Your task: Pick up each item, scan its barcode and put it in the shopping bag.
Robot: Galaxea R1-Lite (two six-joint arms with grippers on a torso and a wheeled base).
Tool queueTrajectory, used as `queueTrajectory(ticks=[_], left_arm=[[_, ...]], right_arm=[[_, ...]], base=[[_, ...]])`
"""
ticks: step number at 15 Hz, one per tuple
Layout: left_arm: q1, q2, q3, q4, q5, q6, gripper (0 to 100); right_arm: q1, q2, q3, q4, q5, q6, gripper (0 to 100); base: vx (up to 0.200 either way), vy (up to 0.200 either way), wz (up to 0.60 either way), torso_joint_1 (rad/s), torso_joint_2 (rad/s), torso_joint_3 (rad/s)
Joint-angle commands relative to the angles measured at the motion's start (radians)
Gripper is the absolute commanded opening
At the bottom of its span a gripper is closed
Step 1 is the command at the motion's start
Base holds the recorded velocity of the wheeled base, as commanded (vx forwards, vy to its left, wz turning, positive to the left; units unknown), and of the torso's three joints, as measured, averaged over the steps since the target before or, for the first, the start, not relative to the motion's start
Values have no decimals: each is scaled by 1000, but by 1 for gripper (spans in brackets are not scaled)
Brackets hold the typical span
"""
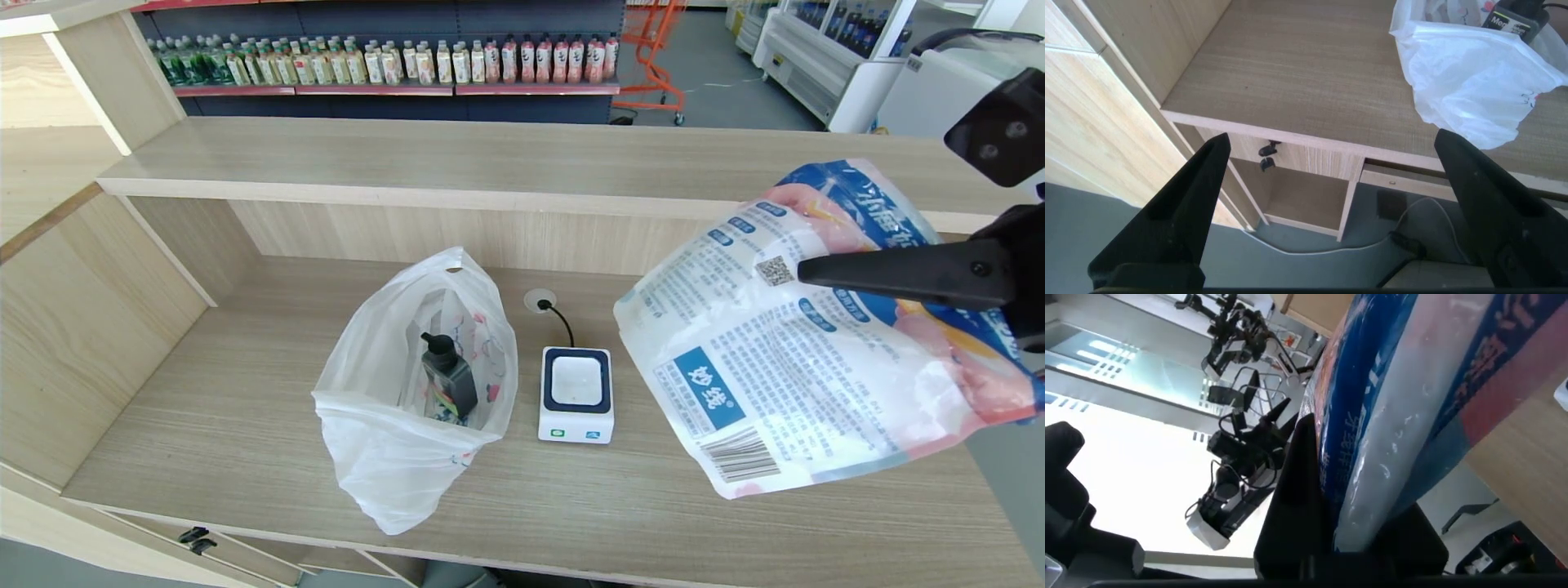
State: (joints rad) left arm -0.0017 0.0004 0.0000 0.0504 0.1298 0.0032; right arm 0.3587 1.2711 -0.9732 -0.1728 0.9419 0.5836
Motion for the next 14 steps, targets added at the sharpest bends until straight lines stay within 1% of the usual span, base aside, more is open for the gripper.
queueTrajectory(ticks=[1, 4, 5, 6, 7, 8, 9, 10, 12, 13, 14], left_arm=[[0, 0, 0, 0, 1, 0, 100], [0, 0, 0, 0, -1, 0, 100], [0, 0, 0, 0, 1, 0, 100], [0, 0, 0, 0, 1, 0, 100], [0, 0, 0, 0, 1, 0, 100], [0, 0, 0, 0, 1, 0, 100], [0, 0, 0, 0, 1, 0, 100], [0, 0, 0, 0, 1, 0, 100], [0, 0, 0, 0, 1, 0, 100], [0, 0, 0, 0, 1, 0, 100], [0, 0, 0, 0, -1, 0, 100]], right_arm=[[2, -2, -1, -1, 0, -1, 0], [9, -9, 4, -1, 1, -8, 0], [14, -12, 18, -2, -2, -59, 0], [2, -10, 50, -4, -8, -197, 0], [-43, -2, 90, -2, -23, -381, 0], [-86, 5, 122, 2, -49, -538, 0], [-113, 22, 148, 1, -91, -660, 0], [-138, 53, 160, -7, -144, -769, 0], [-153, 146, 159, -71, -166, -949, 0], [-153, 177, 157, -102, -167, -982, 0], [-133, 252, 154, -192, -186, -1039, 0]], base=[[0, 0, 0, 0, 0, 0], [0, 0, 0, 0, 0, 0], [0, 0, 0, 0, 0, 0], [0, 0, 0, 0, 0, 0], [0, 0, 0, 0, 0, 0], [0, 0, 0, 0, 0, 0], [0, 0, 0, 0, 0, 0], [0, 0, 0, 0, 0, 0], [0, 0, 0, 0, 0, 0], [0, 0, 0, 0, 0, 0], [0, 0, 0, 0, 0, 0]])
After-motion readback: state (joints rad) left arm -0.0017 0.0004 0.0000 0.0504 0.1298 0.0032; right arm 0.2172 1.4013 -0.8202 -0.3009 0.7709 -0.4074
